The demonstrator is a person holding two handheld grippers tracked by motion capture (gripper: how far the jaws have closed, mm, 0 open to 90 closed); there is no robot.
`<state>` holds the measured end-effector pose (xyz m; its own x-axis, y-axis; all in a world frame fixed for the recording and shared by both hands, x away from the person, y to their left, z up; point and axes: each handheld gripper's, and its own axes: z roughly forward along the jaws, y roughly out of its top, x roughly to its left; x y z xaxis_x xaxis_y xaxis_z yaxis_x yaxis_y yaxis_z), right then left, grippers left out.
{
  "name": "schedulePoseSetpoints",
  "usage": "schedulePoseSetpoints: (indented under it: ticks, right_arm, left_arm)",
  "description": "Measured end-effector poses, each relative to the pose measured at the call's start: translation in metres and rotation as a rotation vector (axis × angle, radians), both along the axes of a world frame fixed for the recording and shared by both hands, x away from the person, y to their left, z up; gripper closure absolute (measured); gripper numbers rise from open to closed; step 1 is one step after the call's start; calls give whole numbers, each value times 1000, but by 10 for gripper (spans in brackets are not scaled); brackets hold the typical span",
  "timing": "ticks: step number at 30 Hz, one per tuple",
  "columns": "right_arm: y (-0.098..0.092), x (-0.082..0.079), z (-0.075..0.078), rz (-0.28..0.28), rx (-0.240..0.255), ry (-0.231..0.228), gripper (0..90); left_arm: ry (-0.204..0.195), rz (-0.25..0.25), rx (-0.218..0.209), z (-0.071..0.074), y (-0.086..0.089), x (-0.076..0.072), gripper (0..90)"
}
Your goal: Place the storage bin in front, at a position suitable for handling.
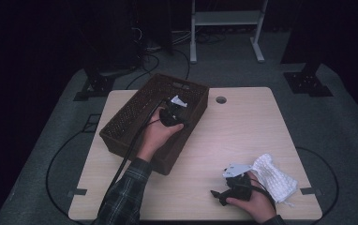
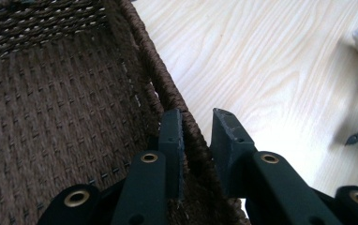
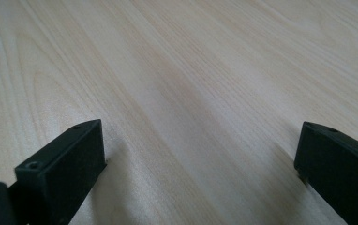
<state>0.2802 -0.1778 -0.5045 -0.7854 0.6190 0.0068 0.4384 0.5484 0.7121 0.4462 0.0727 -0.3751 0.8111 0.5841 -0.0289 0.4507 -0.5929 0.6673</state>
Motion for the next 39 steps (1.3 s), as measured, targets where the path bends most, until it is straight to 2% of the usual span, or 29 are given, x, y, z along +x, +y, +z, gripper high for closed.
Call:
schedulePoseSetpoints:
  ticks: [6,10,14,16,22,28,39]
  right_arm:
    - [0,0,0,-1,1,0,12]
    - [0,0,0,-1,1,-1,12]
    - [0,0,0,-1,0,-1,12]
    - [0,0,0,1,0,-2,12]
    - [0,0,0,1,0,-1,12]
    - [0,0,0,1,0,-2,12]
    - [0,0,0,1,-1,-2,12]
  left_arm:
    - [8,-12,-6,0,5,-5,750]
    - [29,-14,-33,-1,6,1,745]
    - [32,-10,-57,-1,5,6,727]
    - [29,-11,-39,-3,0,11,708]
    - [47,-7,-43,-8,-4,16,720]
    - [35,-13,-5,-6,-3,8,738]
    - [35,-44,0,-6,10,-12,782]
